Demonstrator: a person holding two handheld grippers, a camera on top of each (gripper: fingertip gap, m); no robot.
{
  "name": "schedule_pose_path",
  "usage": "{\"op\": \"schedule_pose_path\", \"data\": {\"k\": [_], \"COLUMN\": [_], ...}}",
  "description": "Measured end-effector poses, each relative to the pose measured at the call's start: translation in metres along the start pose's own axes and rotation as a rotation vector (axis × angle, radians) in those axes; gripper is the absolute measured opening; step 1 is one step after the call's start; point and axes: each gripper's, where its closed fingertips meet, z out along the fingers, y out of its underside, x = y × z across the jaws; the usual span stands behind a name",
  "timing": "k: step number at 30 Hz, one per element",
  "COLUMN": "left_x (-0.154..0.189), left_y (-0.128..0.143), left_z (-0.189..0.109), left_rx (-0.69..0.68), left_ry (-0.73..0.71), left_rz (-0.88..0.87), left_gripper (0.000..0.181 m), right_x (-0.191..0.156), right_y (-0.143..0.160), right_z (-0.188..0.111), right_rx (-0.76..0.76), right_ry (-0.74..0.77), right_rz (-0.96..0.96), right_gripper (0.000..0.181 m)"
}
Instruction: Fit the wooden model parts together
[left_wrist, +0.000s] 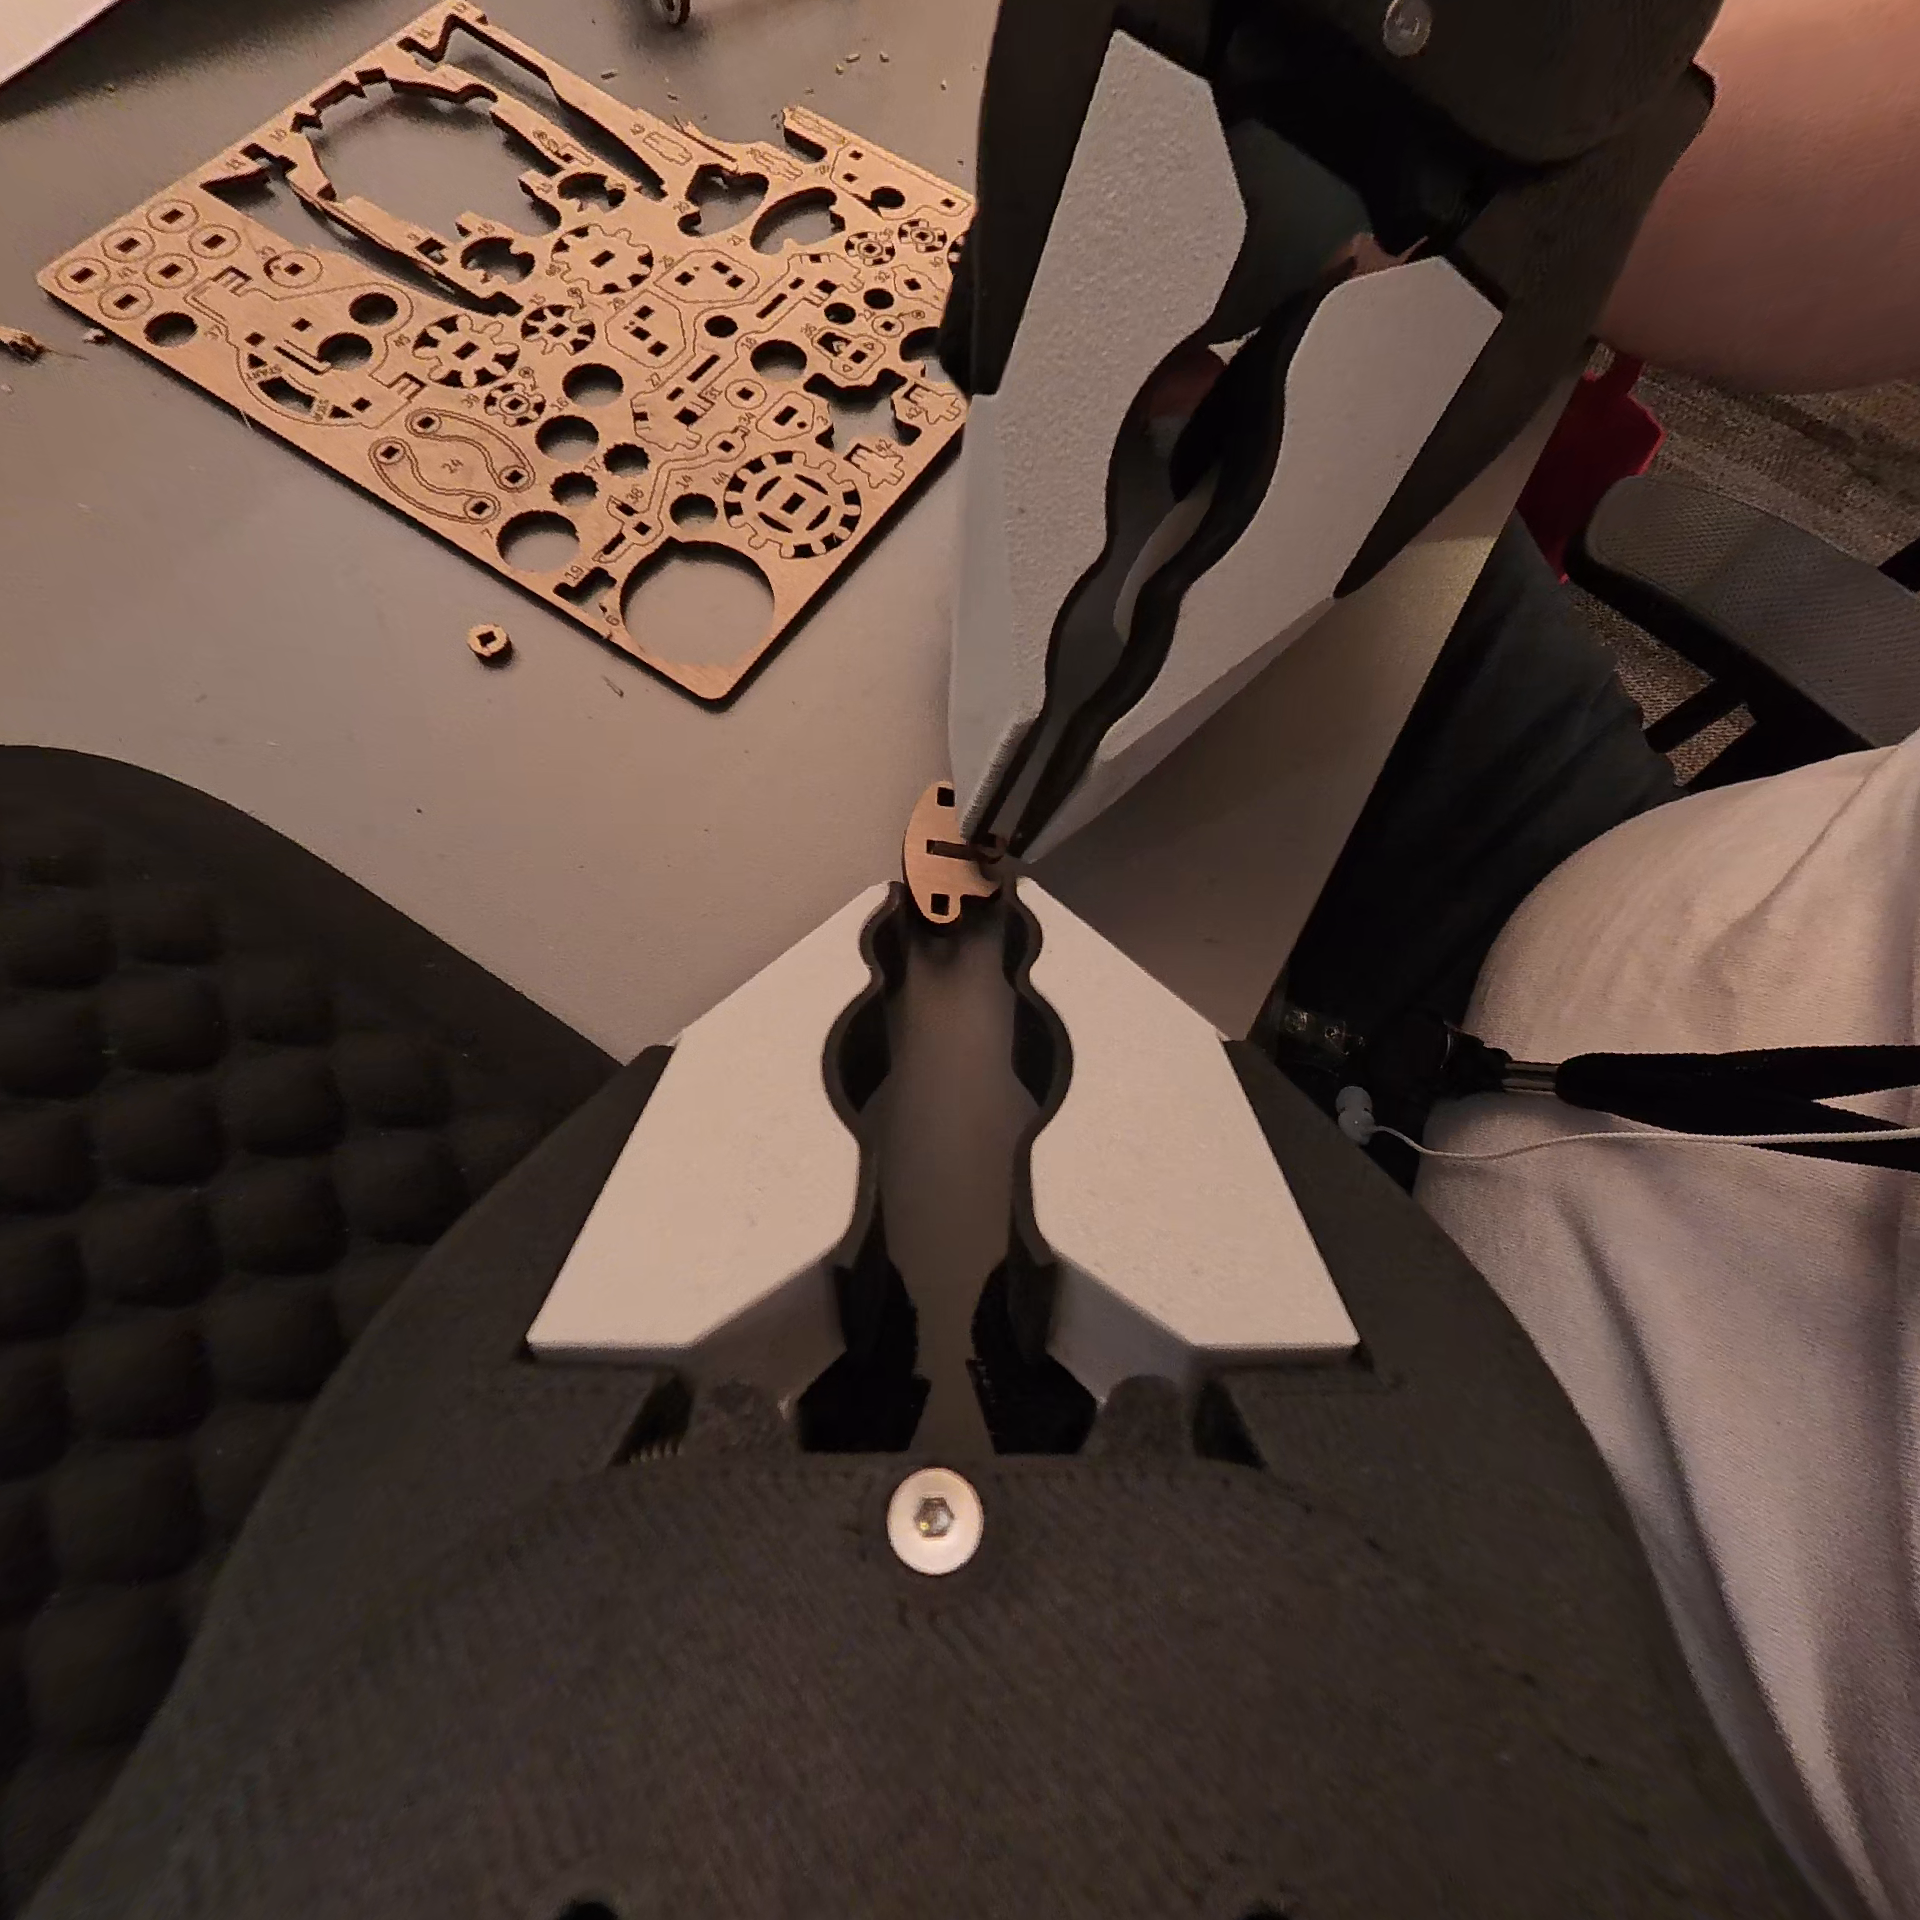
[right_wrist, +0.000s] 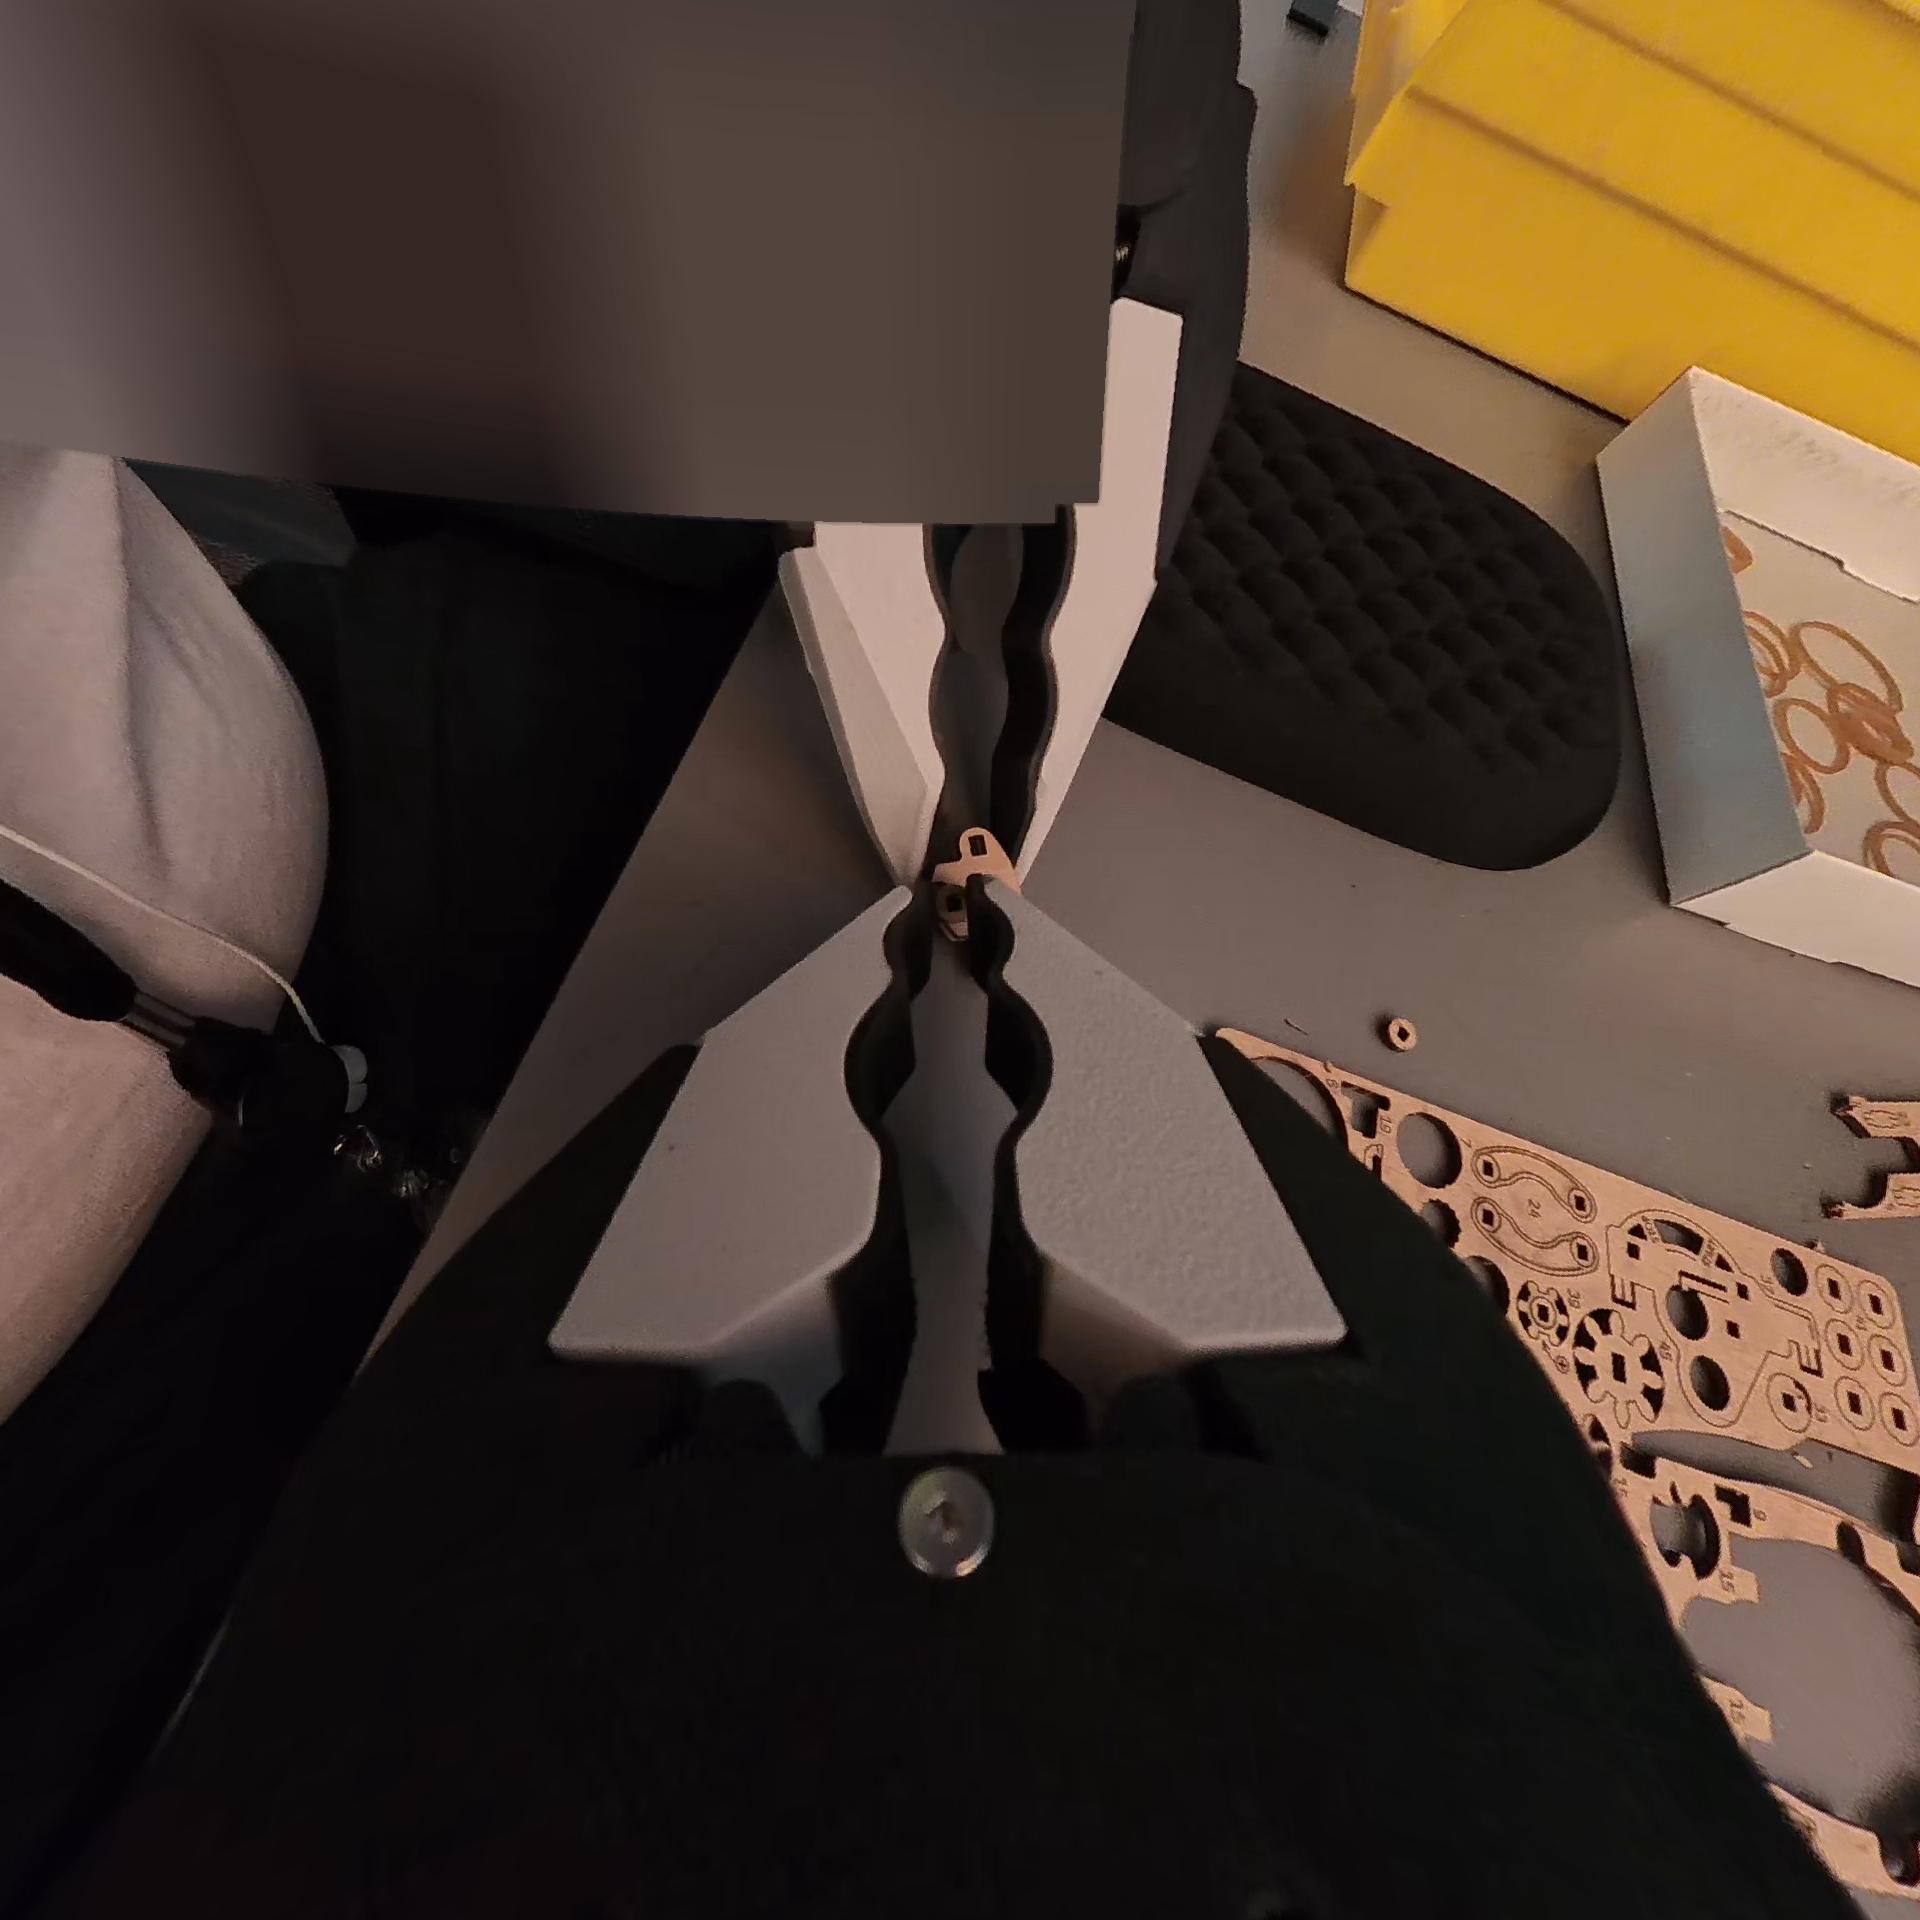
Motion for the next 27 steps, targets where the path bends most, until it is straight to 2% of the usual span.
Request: {"op": "schedule_pose_path", "data": {"k": [19, 27], "left_x": [0.0, -0.0001], "left_y": [0.0002, 0.0004], "left_z": [0.0002, 0.0002], "left_rx": [0.0, 0.0], "left_ry": [0.0, -0.005], "left_rz": [0.001, 0.008], "left_gripper": [0.017, 0.017], "right_x": [0.0001, -0.0005], "right_y": [0.0016, 0.0025], "right_z": [-0.0007, -0.0001], "right_rx": [-0.07, -0.153], "right_ry": [0.001, -0.043], "right_rz": [-0.044, -0.059], "right_gripper": [0.003, 0.003]}}
